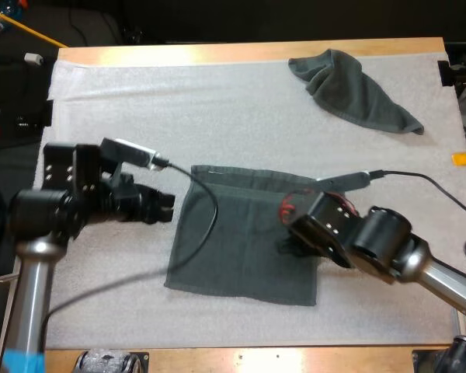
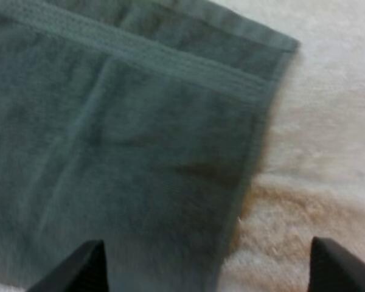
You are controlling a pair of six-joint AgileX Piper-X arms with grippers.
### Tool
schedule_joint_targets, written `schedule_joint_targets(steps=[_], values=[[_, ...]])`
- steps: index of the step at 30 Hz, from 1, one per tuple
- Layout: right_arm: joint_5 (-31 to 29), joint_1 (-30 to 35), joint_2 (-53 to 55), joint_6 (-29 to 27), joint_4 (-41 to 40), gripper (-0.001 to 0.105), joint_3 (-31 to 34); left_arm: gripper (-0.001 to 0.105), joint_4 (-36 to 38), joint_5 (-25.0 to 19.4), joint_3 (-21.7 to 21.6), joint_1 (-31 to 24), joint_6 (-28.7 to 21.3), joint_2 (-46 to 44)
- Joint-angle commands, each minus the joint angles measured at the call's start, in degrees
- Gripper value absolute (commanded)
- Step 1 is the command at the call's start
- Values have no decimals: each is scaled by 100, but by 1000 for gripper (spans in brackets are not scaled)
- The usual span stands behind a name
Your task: Pick towel from pile, fold and stack
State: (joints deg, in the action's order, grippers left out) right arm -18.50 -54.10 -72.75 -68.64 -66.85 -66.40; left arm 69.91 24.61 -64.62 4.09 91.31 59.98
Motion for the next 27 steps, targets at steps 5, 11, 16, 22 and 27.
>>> schedule_joint_targets(steps=[5,11,16,22,27], values=[[-200,-155,430,140,-491,64,70,52,278,-323,86,2,45,-680],[-153,-160,1149,491,-502,64,809,52,534,-341,776,2,189,-1441],[371,-160,1809,769,-84,64,1640,52,550,-341,1514,2,330,-2109],[1191,-160,2052,1182,704,64,2507,52,649,-341,2211,2,352,-2480],[1591,-160,2050,1496,1558,64,3106,52,656,-341,2652,2,371,-2500]])
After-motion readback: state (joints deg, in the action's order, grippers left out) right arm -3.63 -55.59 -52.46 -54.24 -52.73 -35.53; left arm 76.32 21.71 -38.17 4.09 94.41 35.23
